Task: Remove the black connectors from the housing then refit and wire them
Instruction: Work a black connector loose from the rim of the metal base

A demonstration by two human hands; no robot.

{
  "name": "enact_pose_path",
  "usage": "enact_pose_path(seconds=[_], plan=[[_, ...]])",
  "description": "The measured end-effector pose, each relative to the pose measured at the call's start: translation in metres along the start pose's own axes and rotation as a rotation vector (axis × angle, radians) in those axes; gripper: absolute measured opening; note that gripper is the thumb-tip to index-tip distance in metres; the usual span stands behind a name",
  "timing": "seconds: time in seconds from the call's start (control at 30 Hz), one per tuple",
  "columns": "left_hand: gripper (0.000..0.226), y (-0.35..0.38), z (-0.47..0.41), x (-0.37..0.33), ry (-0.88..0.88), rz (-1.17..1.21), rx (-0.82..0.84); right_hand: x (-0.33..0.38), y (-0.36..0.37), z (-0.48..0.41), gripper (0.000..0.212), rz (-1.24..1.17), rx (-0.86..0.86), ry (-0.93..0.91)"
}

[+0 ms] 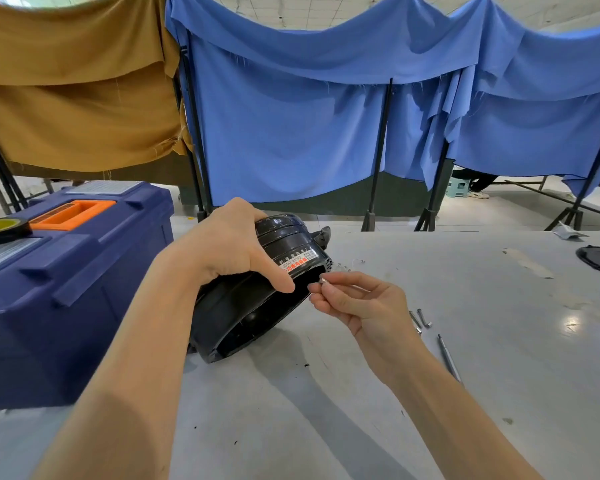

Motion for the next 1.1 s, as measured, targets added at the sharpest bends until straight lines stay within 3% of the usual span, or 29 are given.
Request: enact_pose_path(seconds=[0.33,0.67,0.93,1.1], plan=[[0.068,-0.001,-0.002,0.006,-0.006,0.054,0.014,0.000,0.022,0.001,0.009,0.220,-0.130,-0.276],[0.071,0.001,-0.002,0.004,0.010,0.058,0.015,0.001,0.025,-0.003,0.015,0.318,-0.178,-0.378],[0.070,0.002,-0.002,0.003,0.007,0.027,-0.003,-0.003,0.024,-0.008,0.016,0.190,-0.217,-0.232],[0.073,0.003,0.000,0.000,0.001,0.016,-0.011,-0.020,0.021,-0.013,0.010,-0.159,-0.212,0.067]])
Point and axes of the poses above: each hand's wrist, its own z-axis away from the middle knuckle, its own y-axis out of the palm, x = y × z, the point moved 5 cm from there along -z, towards the middle knuckle, and after that the axes turned 8 degrees about -z, right-handed, at the moved point
